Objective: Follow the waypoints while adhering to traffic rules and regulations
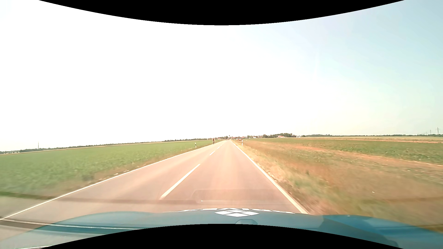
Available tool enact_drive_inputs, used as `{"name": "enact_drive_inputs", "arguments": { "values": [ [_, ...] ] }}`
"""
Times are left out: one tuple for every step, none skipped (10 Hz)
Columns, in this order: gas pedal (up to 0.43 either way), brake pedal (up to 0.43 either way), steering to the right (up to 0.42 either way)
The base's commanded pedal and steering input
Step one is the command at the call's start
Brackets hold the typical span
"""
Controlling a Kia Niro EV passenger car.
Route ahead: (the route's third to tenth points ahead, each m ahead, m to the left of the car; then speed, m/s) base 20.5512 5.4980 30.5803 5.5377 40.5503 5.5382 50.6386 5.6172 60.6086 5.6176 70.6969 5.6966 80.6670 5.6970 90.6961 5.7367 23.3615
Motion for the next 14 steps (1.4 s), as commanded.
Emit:
{"name": "enact_drive_inputs", "arguments": {
  "values": [
    [0.228,0.000,-0.001],
    [0.228,0.000,-0.001],
    [0.228,0.000,-0.002],
    [0.228,0.000,-0.003],
    [0.228,0.000,-0.002],
    [0.228,0.000,-0.003],
    [0.228,0.000,-0.002],
    [0.228,0.000,-0.003],
    [0.228,0.000,-0.004],
    [0.228,0.000,-0.004],
    [0.228,0.000,-0.004],
    [0.228,0.000,-0.004],
    [0.228,0.000,-0.004],
    [0.228,0.000,-0.004]
  ]
}}
